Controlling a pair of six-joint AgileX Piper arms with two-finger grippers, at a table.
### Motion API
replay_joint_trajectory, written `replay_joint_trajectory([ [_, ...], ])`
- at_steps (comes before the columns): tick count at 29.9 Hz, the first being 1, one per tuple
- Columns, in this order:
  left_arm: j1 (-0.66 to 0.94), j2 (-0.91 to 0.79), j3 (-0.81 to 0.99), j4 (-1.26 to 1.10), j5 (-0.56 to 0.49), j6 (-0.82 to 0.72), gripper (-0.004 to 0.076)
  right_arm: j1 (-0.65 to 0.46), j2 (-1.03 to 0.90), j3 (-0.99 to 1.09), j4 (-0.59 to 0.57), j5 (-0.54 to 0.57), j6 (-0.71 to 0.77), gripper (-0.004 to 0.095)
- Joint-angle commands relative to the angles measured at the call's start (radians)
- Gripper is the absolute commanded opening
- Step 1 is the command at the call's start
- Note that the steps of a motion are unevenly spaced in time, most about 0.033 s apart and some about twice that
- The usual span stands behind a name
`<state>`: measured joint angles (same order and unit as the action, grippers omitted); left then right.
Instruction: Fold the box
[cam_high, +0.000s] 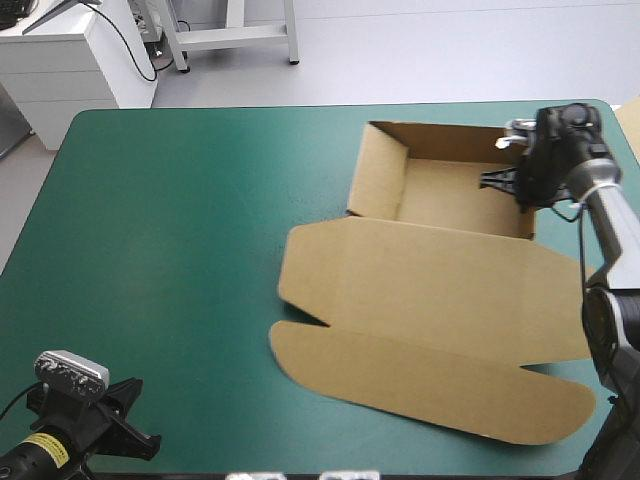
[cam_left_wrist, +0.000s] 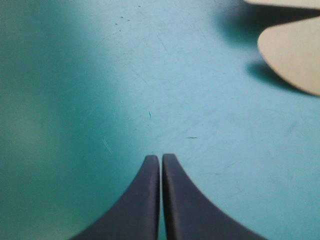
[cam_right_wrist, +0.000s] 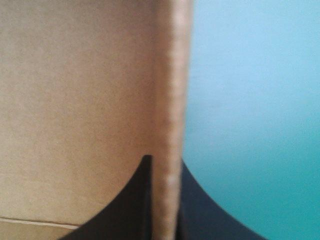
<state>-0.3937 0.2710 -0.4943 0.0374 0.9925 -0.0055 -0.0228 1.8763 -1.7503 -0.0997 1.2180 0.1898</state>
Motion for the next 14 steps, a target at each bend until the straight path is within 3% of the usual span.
replay_joint_trajectory([
  [1,-0.007,0.011,-0.026,-0.003,-0.055,-0.005,-0.0008,-0.18,-0.079,-0.033,-0.093,0.029,-0.051,-0.0021],
  [7,-0.007,0.011,-0.026,-0.003,-0.055,-0.005,-0.0008,-0.407,-0.075,-0.033,-0.229,0.029,-0.087,-0.0019],
  [11,-0.007,0.011,-0.026,-0.003,-0.055,-0.005,-0.0008,-0.496,-0.059,-0.029,-0.156,0.029,-0.073,0.0018],
  [14,-0.007,0.011,-0.026,-0.003,-0.055,-0.005,-0.0008,-0.52,-0.057,-0.03,-0.097,0.026,-0.103,0.0138],
])
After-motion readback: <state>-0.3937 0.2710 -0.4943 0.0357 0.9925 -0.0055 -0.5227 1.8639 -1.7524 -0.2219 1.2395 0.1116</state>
